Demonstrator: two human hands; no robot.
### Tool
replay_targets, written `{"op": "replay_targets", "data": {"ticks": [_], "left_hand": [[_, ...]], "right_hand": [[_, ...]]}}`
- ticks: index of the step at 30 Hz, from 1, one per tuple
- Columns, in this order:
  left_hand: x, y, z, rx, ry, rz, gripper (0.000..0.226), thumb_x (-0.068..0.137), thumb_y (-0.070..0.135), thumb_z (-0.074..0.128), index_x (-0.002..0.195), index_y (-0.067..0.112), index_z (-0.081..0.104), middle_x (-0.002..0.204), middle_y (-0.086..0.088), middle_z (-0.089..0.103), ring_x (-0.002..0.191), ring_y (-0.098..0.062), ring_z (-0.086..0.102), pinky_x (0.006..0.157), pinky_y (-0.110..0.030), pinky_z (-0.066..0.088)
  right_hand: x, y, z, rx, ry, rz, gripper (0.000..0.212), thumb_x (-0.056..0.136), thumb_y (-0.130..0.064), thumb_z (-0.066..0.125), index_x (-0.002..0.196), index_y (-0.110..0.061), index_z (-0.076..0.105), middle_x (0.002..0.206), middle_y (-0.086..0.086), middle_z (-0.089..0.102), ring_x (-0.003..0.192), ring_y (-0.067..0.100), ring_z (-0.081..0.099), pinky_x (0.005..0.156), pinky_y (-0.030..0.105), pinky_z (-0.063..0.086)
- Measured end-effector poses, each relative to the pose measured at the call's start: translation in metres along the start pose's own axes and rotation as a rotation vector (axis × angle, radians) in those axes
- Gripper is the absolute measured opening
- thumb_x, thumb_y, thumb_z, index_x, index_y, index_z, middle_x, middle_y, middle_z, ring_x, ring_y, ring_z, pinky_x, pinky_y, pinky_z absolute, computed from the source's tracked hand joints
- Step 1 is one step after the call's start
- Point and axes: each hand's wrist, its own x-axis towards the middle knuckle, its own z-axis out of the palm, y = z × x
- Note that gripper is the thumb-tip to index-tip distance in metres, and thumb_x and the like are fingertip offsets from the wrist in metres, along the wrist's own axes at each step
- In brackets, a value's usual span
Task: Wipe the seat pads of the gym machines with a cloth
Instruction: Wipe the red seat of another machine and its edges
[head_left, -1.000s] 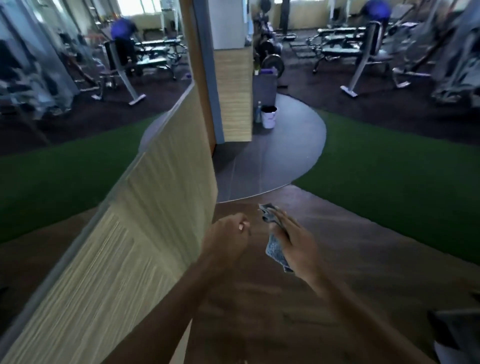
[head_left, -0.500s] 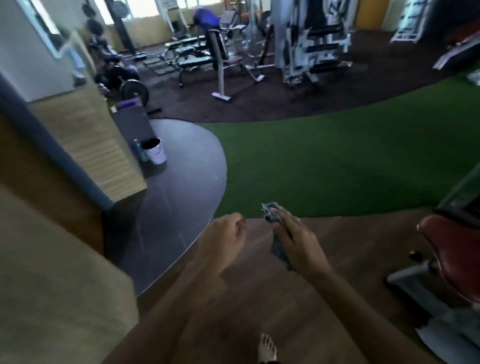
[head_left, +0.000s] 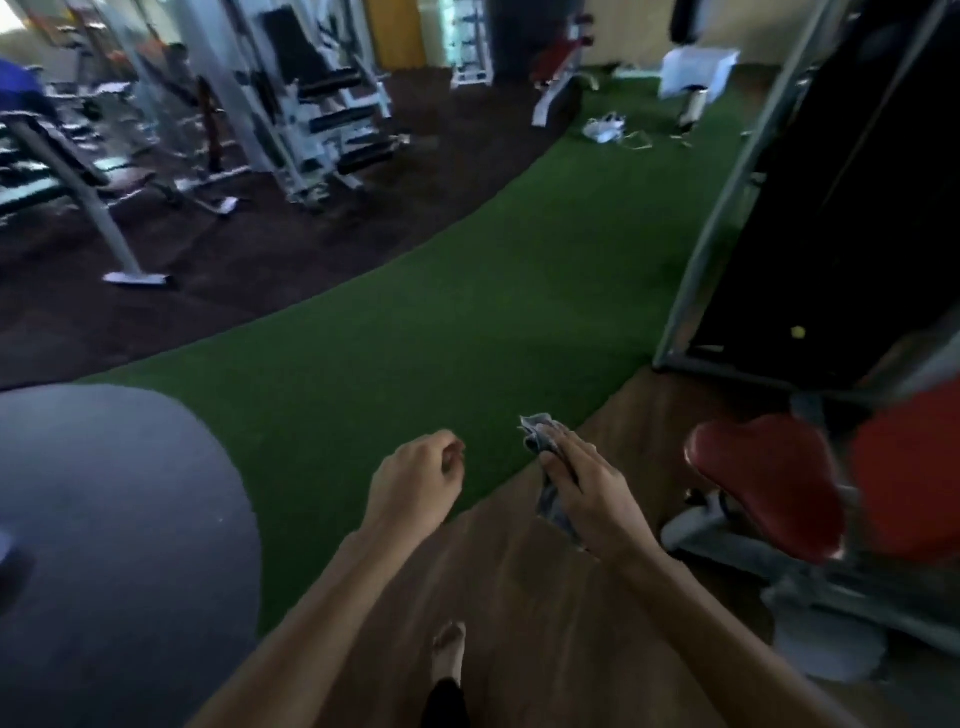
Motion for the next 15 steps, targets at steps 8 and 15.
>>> {"op": "replay_targets", "data": {"ticks": [8, 15], "left_hand": [[0.214, 0.071, 0.037, 0.03, -0.287, 0.423, 0.021, 0.098, 0.025, 0.052, 0.112, 0.024, 0.066, 0.105, 0.007, 0.07, 0.088, -0.017, 0.066, 0.074, -0.035, 0.055], [0.327, 0.185, 0.126, 0.1, -0.565, 0.791, 0.023, 0.098, 0.027, 0.052, 0.118, 0.025, 0.065, 0.099, 0.007, 0.071, 0.076, -0.014, 0.066, 0.063, -0.03, 0.052]], "right_hand": [[0.106, 0.039, -0.032, 0.01, 0.382, 0.316, 0.041, 0.104, -0.032, 0.046, 0.144, -0.023, 0.05, 0.151, -0.009, 0.044, 0.142, 0.006, 0.034, 0.116, 0.02, 0.026], [0.144, 0.107, -0.074, 0.087, 0.782, 0.598, 0.042, 0.103, -0.031, 0.048, 0.145, -0.022, 0.048, 0.147, -0.015, 0.044, 0.139, 0.0, 0.034, 0.111, 0.008, 0.02]]}}
